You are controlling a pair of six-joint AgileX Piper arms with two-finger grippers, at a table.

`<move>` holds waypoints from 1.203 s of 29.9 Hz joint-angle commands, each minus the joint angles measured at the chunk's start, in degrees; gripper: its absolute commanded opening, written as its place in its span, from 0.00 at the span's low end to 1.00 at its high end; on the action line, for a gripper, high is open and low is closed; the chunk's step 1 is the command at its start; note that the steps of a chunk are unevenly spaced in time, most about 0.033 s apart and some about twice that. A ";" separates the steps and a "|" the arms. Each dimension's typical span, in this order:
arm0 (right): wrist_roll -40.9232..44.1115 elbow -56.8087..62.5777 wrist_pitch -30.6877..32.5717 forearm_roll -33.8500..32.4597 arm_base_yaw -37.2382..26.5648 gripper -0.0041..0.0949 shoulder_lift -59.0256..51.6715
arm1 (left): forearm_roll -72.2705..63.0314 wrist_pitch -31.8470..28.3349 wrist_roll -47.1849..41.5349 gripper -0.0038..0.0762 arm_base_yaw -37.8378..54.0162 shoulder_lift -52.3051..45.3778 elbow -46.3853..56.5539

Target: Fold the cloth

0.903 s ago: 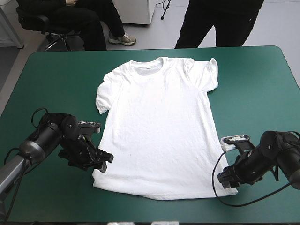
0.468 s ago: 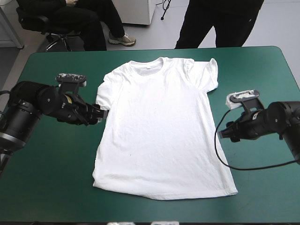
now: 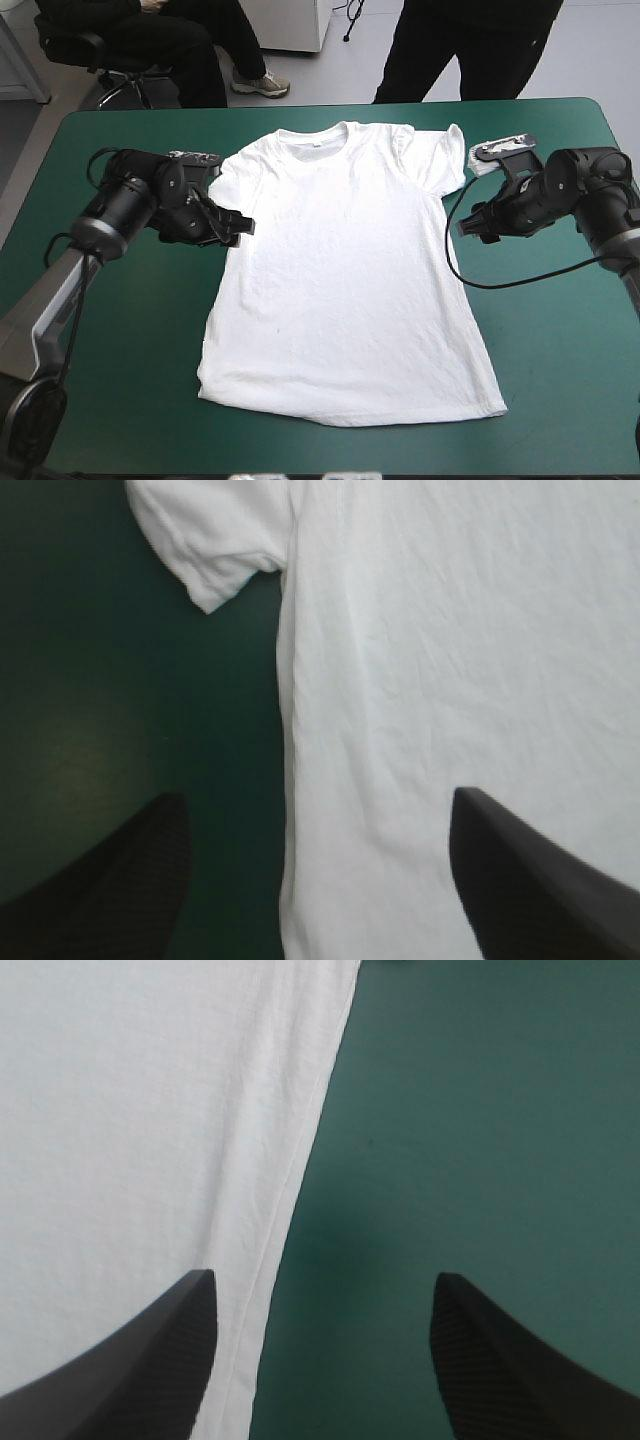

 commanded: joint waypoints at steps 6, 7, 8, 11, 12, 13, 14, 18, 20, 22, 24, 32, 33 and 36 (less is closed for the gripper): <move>-2.47 -4.10 -0.71 -0.27 -0.04 0.64 1.88 | 0.32 -4.20 -1.33 0.70 -0.18 7.62 -1.75; -2.72 -4.24 -0.81 -0.27 -0.04 0.64 2.02 | 0.32 -4.62 -1.33 0.70 -0.14 8.53 -1.75; -2.97 -4.24 -0.81 -0.27 -0.04 0.64 2.12 | 0.32 -4.72 -1.33 0.70 -0.04 8.94 -1.75; -3.51 -4.33 -1.22 -0.14 -0.04 0.64 2.12 | 0.34 -6.00 -1.85 0.70 0.86 10.99 -1.75; -3.76 -4.33 -1.22 -0.14 -0.04 0.64 2.12 | 0.45 -6.16 -1.86 0.70 1.19 11.57 -1.75; -3.96 -4.33 -1.26 -0.02 -0.04 0.64 2.12 | 0.21 -6.42 -1.97 0.70 1.64 12.16 -1.75; -3.96 -4.33 -1.47 0.13 -0.04 0.64 2.12 | -0.26 -6.42 -1.97 0.70 1.83 12.63 -1.75; -3.96 -4.33 -2.82 0.13 -0.04 0.64 2.12 | -0.51 -6.96 -1.76 0.66 1.95 14.32 -1.75; -3.96 -4.33 -3.38 0.13 -0.04 0.64 2.33 | -0.99 -7.21 -1.76 0.62 1.95 15.10 -1.75; -4.36 -4.33 -3.49 0.13 -0.04 0.64 2.78 | -1.25 -7.47 -2.18 0.58 1.95 15.53 -1.75; -5.12 -4.33 -3.49 0.23 -0.04 0.64 4.00 | -2.73 -7.48 -1.43 0.51 1.95 16.12 -1.75; -9.12 -4.47 -4.83 4.19 0.03 0.64 8.71 | -2.94 -8.03 -1.43 0.19 1.95 16.61 -1.75; -9.66 -4.46 -5.21 4.76 0.03 0.64 9.35 | -2.94 -8.03 -1.43 0.16 1.95 16.61 -1.75; -10.06 -4.72 -6.05 4.78 0.57 0.64 11.12 | -2.62 -8.03 -1.43 0.05 1.95 16.61 -1.75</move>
